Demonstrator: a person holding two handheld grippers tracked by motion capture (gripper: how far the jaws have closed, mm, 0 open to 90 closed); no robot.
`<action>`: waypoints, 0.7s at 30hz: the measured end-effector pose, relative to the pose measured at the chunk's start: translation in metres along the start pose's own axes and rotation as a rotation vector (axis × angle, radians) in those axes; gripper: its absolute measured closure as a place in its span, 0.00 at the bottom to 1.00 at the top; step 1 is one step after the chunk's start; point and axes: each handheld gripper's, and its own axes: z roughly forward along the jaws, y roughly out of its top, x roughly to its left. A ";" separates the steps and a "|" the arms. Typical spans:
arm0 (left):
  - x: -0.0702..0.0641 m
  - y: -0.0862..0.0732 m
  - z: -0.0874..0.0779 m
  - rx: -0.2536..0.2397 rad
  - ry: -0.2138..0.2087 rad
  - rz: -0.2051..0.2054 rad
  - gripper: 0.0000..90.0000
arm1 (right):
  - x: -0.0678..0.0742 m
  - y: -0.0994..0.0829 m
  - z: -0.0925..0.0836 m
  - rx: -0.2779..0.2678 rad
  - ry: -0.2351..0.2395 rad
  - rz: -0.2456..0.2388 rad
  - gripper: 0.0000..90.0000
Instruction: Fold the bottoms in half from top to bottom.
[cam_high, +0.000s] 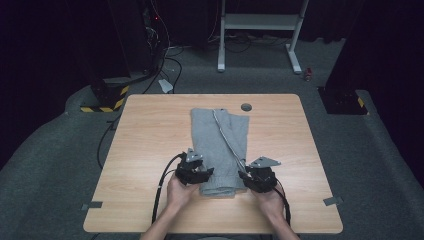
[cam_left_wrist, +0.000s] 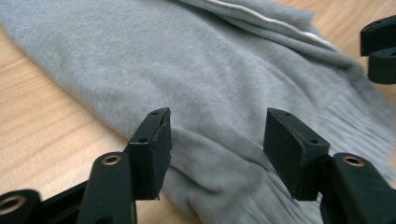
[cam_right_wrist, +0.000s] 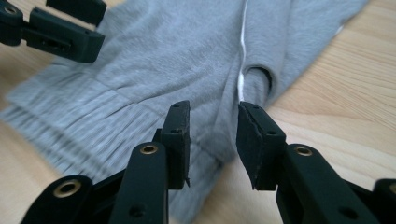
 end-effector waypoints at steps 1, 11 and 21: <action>0.001 -0.001 0.003 0.015 0.010 0.004 0.49 | 0.001 0.001 0.005 0.017 -0.012 -0.018 0.75; -0.019 -0.029 -0.010 0.094 -0.028 0.016 0.53 | 0.017 -0.024 -0.006 0.094 0.010 -0.083 0.82; 0.007 0.005 -0.004 0.024 0.050 -0.034 0.50 | 0.020 0.010 -0.005 -0.003 0.000 -0.106 0.77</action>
